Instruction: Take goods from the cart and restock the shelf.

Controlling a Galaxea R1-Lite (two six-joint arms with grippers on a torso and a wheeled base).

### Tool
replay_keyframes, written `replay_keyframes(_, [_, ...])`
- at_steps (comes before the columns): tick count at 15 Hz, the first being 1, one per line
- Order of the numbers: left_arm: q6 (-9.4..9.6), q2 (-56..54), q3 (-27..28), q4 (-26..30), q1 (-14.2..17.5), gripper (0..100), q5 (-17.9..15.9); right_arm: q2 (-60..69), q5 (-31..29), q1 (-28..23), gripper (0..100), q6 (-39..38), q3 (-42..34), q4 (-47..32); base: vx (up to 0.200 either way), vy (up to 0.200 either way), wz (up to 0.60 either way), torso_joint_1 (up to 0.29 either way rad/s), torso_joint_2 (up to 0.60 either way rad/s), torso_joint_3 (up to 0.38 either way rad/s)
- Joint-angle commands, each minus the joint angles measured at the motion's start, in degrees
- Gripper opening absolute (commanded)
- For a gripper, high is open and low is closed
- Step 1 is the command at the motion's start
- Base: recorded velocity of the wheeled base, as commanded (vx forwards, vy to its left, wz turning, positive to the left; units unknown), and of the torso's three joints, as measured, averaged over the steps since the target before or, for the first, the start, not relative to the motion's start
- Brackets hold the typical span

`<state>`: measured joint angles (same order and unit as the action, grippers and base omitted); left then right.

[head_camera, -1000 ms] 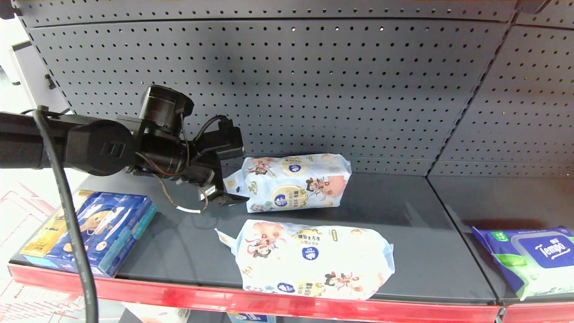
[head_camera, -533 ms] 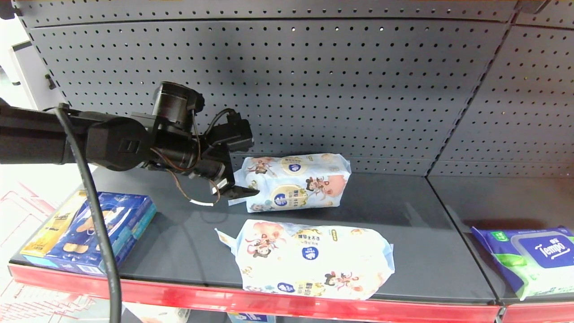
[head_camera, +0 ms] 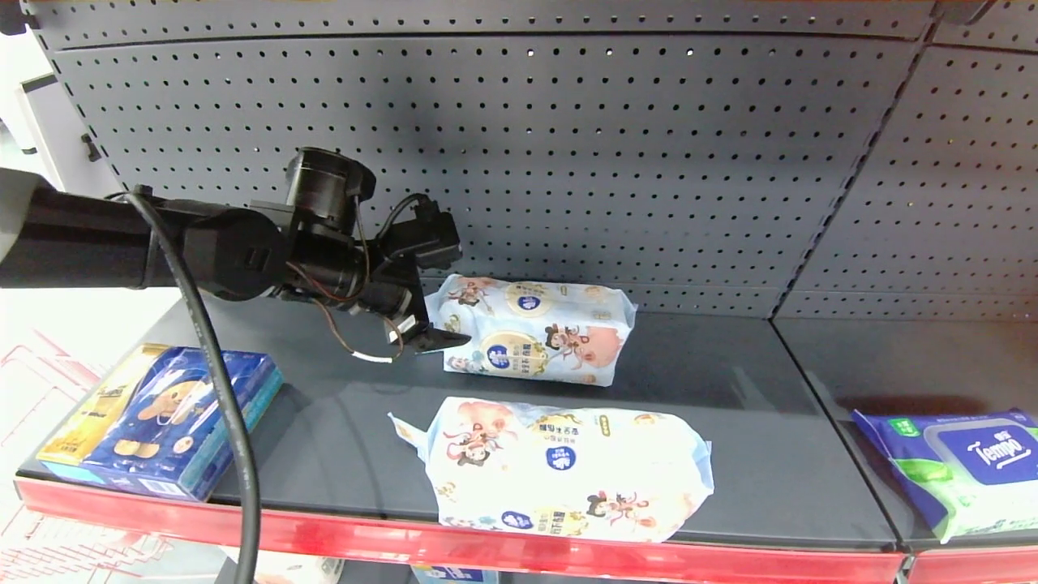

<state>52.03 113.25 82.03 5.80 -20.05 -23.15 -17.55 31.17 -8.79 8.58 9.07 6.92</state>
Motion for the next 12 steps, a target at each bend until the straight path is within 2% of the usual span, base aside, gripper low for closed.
replay_keyframes(1, [-0.09, -1.5, -1.2, 0.5, 0.0, 100, -0.5, -0.1, 0.1, 0.0, 100, 0.0, -0.1, -0.1, 0.000, 0.000, 0.00, 0.000, 0.00, 0.000])
replay_keyframes(2, [-0.17, -2.5, -1.9, 1.4, 0.0, 100, -0.6, -0.2, 0.1, 0.0, 100, 0.0, 0.0, -0.1, 0.000, 0.000, 0.00, 0.000, 0.00, 0.000])
replay_keyframes(4, [-3.69, -8.8, -4.7, 9.2, -0.2, 100, -2.3, -1.8, 0.2, 0.0, 100, 0.0, 0.6, 0.0, 0.000, 0.000, 0.00, 0.000, 0.00, 0.000])
replay_keyframes(6, [-5.89, -13.6, -7.9, 10.1, 0.4, 100, -2.3, -6.0, 0.2, 0.0, 100, 0.0, 2.5, 0.3, 0.000, 0.000, 0.00, 0.000, 0.00, 0.000])
replay_keyframes(7, [-7.03, -16.7, -10.0, 10.0, 1.7, 100, -2.3, -9.3, 0.2, 0.0, 100, 0.0, 4.6, 0.5, 0.000, 0.000, 0.00, 0.000, 0.00, 0.000])
replay_keyframes(8, [-7.03, -16.9, -10.1, 10.0, 1.8, 100, -2.3, -9.5, 0.2, 0.0, 100, 0.0, 4.7, 0.5, 0.000, 0.000, 0.00, 0.000, 0.00, 0.000])
replay_keyframes(10, [-11.95, -25.2, -16.6, 8.6, 4.8, 100, -2.0, -19.1, -0.1, 0.0, 100, 0.5, 9.8, 0.5, 0.000, 0.000, 0.00, 0.000, 0.00, 0.000])
replay_keyframes(12, [-15.20, -30.5, -21.9, 5.4, 6.8, 100, -1.8, -22.7, -0.3, 0.0, 100, 1.0, 11.0, 0.5, 0.000, 0.000, 0.00, 0.000, 0.00, 0.000])
